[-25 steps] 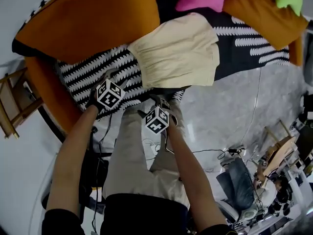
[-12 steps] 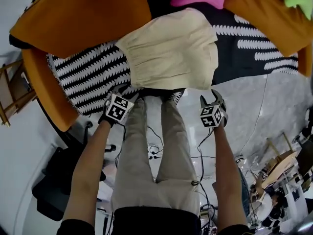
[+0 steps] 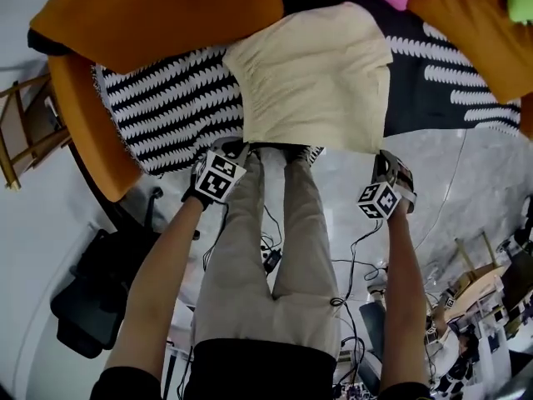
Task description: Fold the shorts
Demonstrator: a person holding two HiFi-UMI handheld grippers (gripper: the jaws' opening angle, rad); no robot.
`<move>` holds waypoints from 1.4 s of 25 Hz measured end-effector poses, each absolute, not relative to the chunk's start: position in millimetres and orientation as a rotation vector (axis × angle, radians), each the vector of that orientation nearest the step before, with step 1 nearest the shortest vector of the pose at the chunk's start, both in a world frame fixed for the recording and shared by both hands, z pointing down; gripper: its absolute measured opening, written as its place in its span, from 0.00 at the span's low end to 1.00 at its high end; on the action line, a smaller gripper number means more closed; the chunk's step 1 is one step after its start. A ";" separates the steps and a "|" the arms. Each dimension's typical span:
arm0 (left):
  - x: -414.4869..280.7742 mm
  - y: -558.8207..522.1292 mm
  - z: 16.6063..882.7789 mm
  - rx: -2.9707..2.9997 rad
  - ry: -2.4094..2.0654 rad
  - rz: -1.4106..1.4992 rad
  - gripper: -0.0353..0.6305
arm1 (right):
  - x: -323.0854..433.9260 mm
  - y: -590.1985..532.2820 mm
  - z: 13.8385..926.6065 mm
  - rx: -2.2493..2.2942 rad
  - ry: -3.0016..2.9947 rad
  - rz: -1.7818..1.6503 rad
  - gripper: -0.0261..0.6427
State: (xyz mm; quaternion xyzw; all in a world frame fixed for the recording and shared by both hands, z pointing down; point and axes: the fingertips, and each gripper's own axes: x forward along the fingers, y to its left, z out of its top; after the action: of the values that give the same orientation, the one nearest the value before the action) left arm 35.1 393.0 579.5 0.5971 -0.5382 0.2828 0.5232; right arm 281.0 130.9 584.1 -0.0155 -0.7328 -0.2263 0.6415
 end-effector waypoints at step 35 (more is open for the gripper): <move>-139.8 392.2 475.1 1.024 -1.861 0.428 0.29 | -58.5 -32.2 429.0 0.360 -2.099 -0.301 0.48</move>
State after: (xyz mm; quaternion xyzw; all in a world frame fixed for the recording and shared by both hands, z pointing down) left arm -139.8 392.2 475.1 0.4174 -0.7590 0.1744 0.4683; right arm -58.5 -32.2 429.0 0.1472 -0.8587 -0.1232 0.4752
